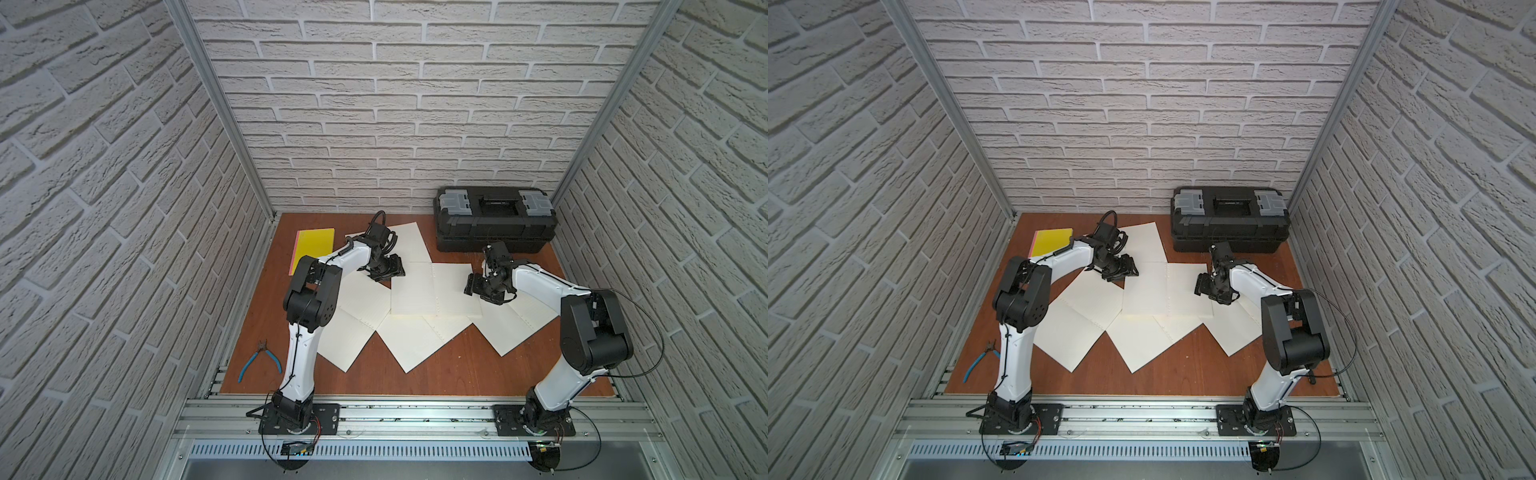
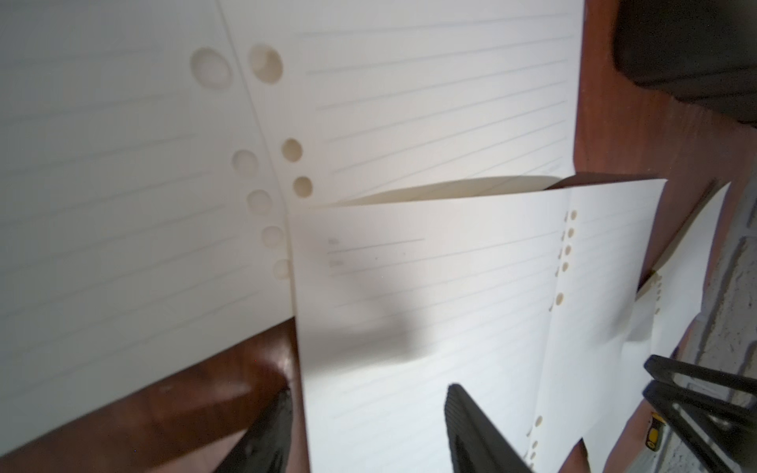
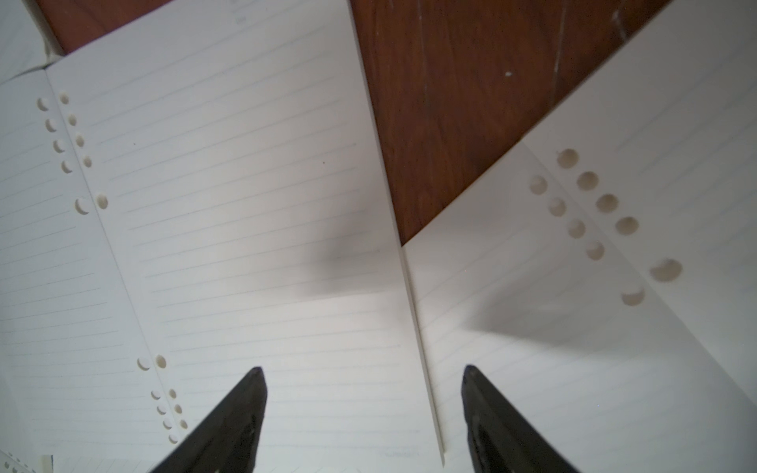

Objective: Close the notebook

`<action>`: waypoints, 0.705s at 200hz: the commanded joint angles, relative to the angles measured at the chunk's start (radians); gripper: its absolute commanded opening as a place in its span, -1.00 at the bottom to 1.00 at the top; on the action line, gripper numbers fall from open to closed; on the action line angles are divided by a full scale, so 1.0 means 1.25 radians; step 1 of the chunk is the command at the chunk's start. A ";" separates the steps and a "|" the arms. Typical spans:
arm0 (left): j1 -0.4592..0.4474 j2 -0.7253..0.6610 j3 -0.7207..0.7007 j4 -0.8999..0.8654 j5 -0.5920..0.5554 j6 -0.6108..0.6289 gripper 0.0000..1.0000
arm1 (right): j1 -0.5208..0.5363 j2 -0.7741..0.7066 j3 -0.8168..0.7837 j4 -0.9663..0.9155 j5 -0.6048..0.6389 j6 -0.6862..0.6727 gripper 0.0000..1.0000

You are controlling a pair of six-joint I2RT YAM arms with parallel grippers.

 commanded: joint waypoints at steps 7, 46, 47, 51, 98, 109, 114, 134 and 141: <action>-0.005 0.004 -0.034 0.028 0.033 -0.016 0.19 | -0.008 0.013 -0.009 0.004 -0.017 -0.009 0.50; -0.004 -0.017 -0.064 0.068 0.061 -0.031 0.16 | -0.010 0.025 -0.008 0.008 -0.036 -0.009 0.50; -0.003 -0.017 -0.065 0.069 0.062 -0.033 0.16 | -0.010 0.025 -0.008 0.008 -0.037 -0.009 0.50; -0.002 -0.019 -0.070 0.075 0.065 -0.035 0.16 | -0.010 0.025 -0.008 0.008 -0.037 -0.009 0.50; 0.006 -0.053 -0.111 0.121 0.092 -0.057 0.09 | -0.010 0.022 -0.008 0.008 -0.041 -0.010 0.49; 0.008 -0.062 -0.123 0.133 0.097 -0.062 0.07 | -0.010 0.022 -0.009 0.008 -0.042 -0.010 0.49; 0.010 -0.066 -0.128 0.137 0.098 -0.065 0.06 | -0.010 0.022 -0.010 0.009 -0.043 -0.010 0.49; 0.014 -0.081 -0.148 0.151 0.103 -0.072 0.00 | -0.010 0.019 -0.012 0.014 -0.046 -0.010 0.49; 0.016 -0.085 -0.154 0.155 0.103 -0.073 -0.02 | -0.011 0.018 -0.013 0.013 -0.046 -0.010 0.49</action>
